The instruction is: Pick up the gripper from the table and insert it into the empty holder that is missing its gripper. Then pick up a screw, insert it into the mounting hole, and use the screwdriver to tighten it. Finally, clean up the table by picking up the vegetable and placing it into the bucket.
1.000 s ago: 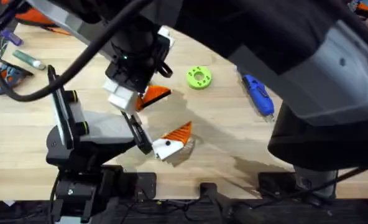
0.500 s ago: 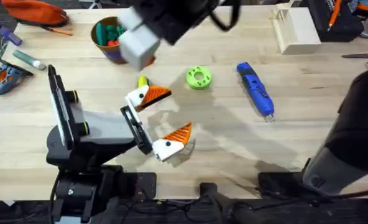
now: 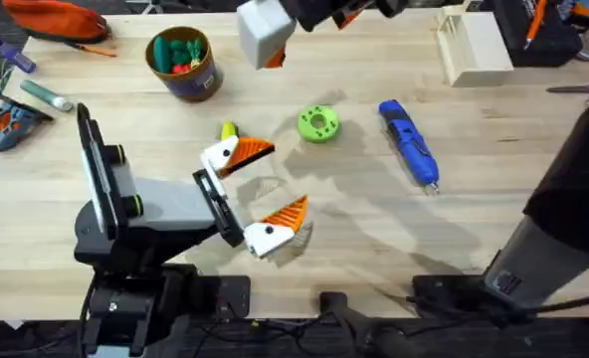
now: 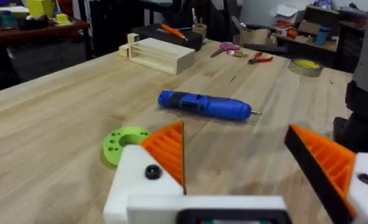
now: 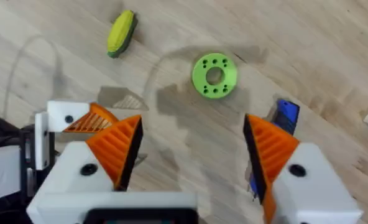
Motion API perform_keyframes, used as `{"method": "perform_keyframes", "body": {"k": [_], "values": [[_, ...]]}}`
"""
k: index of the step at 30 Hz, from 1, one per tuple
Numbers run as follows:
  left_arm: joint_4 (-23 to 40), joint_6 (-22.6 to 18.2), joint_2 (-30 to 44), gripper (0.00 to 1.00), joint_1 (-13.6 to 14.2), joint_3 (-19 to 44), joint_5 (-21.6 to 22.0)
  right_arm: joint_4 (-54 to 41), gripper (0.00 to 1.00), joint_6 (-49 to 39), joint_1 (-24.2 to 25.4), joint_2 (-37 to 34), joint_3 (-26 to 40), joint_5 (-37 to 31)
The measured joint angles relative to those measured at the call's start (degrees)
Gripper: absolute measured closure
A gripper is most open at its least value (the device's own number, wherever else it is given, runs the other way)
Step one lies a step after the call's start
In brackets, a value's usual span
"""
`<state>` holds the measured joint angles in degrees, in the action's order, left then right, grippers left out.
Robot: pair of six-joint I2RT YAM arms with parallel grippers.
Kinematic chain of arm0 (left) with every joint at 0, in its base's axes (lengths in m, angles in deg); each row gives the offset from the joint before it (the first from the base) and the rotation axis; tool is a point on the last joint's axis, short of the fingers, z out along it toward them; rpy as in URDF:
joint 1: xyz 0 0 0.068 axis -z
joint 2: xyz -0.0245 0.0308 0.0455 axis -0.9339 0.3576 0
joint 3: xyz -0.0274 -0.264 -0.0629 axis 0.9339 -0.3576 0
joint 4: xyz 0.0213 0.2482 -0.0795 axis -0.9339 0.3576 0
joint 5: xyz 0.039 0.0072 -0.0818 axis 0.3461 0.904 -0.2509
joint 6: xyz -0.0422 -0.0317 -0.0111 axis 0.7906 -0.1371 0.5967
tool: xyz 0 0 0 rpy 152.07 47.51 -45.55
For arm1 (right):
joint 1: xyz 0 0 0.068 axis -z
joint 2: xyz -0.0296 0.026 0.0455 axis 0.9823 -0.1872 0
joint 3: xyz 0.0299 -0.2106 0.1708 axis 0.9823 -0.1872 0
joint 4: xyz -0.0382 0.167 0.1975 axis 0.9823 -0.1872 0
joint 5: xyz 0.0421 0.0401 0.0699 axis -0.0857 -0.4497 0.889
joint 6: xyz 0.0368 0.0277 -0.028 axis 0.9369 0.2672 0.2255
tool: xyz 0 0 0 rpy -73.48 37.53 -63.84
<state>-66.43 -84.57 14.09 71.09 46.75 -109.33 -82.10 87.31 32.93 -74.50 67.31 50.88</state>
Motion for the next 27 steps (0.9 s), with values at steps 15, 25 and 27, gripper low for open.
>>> {"method": "perform_keyframes", "body": {"k": [15,25,27], "values": [[0.0,0.0,0.0,0.016,0.0,0.0,0.0,7.0,0.021,4.9,4.5,10.7,-26.8,-1.3],[0.0,0.0,0.0,0.015,0.0,0.0,0.0,19.0,0.012,6.4,15.4,25.8,-55.6,0.7],[0.0,0.0,0.0,0.015,0.0,0.0,0.0,19.6,0.011,6.4,18.3,27.1,-59.5,1.1]]}}
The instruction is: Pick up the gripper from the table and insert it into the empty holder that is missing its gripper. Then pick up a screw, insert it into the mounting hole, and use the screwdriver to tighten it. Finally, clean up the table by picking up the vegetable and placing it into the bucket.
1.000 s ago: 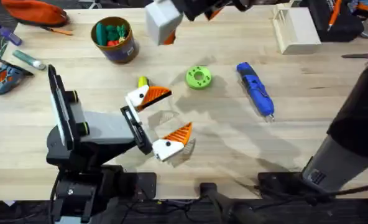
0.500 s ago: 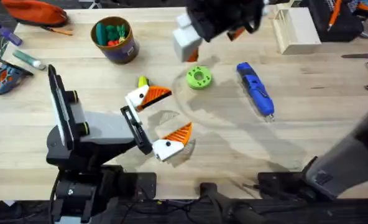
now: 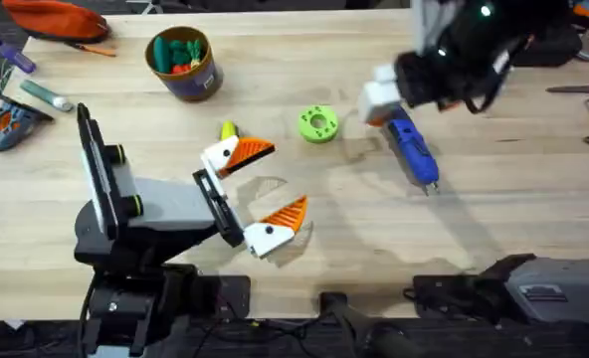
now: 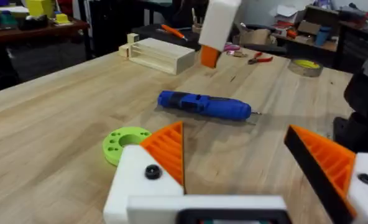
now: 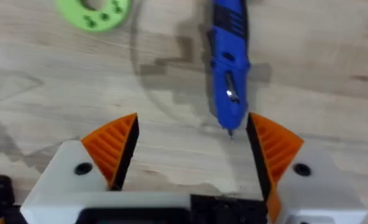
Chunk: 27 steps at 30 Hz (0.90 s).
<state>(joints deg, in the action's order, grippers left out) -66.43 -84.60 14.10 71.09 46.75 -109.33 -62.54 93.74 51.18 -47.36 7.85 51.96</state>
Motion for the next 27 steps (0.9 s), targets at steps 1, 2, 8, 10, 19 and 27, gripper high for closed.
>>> {"method": "perform_keyframes", "body": {"k": [1,2,8,10,19,27], "values": [[0.0,0.0,0.0,0.015,0.0,0.0,0.0,0.0,0.011,0.1,1.5,0.5,-1.6,0.1],[0.0,0.0,0.0,0.015,0.0,0.0,0.0,0.0,0.011,0.2,2.9,0.7,-2.7,0.3],[0.0,0.0,0.0,0.015,0.0,0.0,0.0,1.1,0.011,-0.8,10.0,0.8,-4.2,0.7],[0.0,0.0,0.0,0.015,0.0,0.0,0.0,1.8,0.011,-1.8,11.3,0.8,-4.2,0.7],[0.0,0.0,0.0,0.015,0.0,0.0,0.0,2.8,0.011,-5.0,12.0,0.8,-4.2,0.9],[0.0,0.0,0.0,0.015,0.0,0.0,0.0,3.0,0.011,-5.3,12.0,0.8,-4.2,0.9]]}}
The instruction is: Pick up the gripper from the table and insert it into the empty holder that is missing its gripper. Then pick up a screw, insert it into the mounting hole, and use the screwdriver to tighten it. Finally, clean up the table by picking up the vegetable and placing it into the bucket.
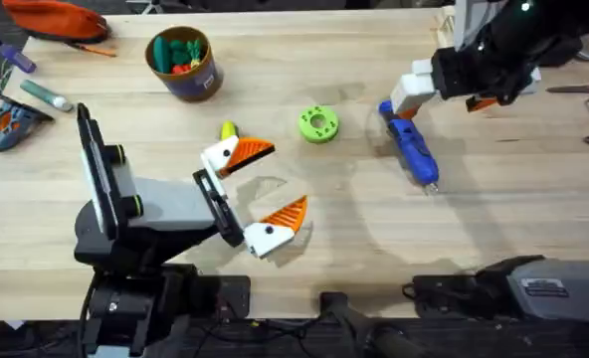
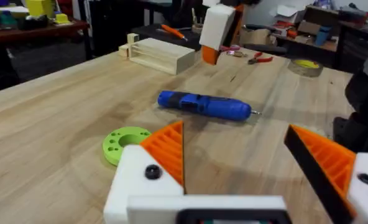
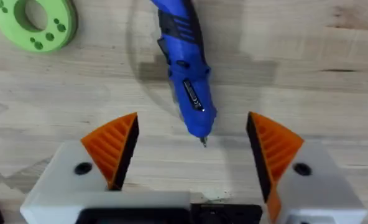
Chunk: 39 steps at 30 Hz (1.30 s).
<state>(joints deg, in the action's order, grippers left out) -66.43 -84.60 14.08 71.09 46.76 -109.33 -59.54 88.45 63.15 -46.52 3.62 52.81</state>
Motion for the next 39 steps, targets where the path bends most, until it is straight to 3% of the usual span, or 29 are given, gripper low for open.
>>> {"method": "perform_keyframes", "body": {"k": [19,21,27,29,39], "values": [[0.0,0.0,0.0,0.02,0.0,0.0,0.0,0.0,0.01,0.0,0.0,0.0,0.0,0.0],[0.0,0.0,0.0,0.17,0.0,0.0,0.0,0.0,0.01,0.0,0.0,0.0,0.0,0.0],[0.0,-0.3,0.0,0.952,0.0,0.0,0.0,0.0,0.01,0.0,0.0,0.0,0.0,0.0],[0.0,-0.4,0.0,0.99,0.0,0.0,0.0,0.0,0.01,0.0,0.0,0.0,0.0,0.0],[0.0,-0.4,0.0,0.993,0.0,0.0,0.0,0.6,0.01,-0.2,0.0,0.0,0.0,0.0]]}}
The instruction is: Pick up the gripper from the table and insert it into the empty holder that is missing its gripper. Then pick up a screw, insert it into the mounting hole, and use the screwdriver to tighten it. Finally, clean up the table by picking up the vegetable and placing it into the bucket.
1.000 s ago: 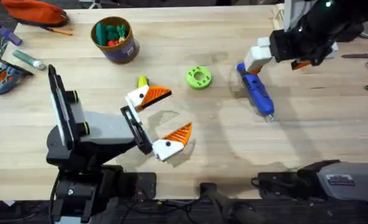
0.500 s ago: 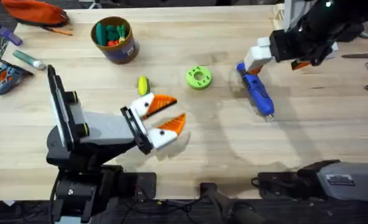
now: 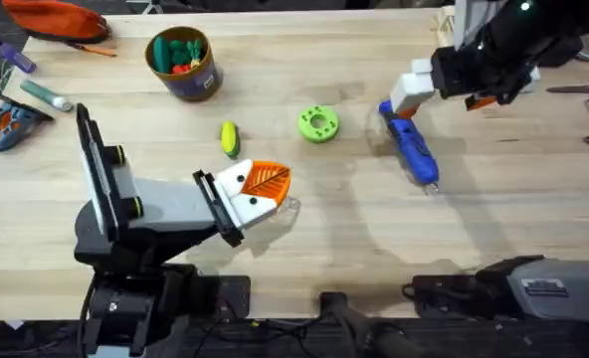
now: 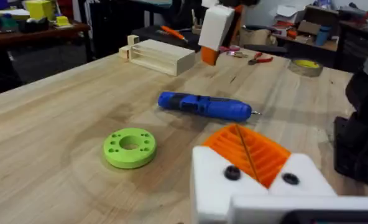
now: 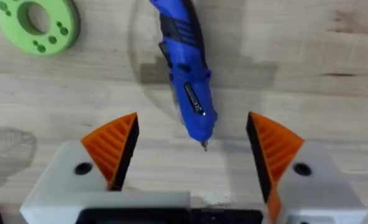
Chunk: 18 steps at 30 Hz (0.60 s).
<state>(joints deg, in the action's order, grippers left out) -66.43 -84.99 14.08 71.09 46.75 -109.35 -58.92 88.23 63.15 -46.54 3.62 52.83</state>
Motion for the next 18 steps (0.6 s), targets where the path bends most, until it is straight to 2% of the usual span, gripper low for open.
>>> {"method": "perform_keyframes", "body": {"k": [5,6,8,18], "values": [[0.0,0.0,0.0,0.993,0.0,0.0,0.0,2.4,0.01,-2.0,0.0,-2.6,0.0,0.1],[0.0,0.0,0.0,0.993,0.0,0.0,0.0,6.0,0.01,-4.0,0.0,-5.9,-0.3,2.0],[0.0,0.0,0.0,0.993,0.0,0.0,0.0,8.7,0.01,-4.6,0.0,-7.1,-1.5,3.0],[0.0,0.0,0.0,0.993,0.0,0.0,0.0,15.0,0.009,-9.8,1.6,-7.3,-7.4,4.0]]}}
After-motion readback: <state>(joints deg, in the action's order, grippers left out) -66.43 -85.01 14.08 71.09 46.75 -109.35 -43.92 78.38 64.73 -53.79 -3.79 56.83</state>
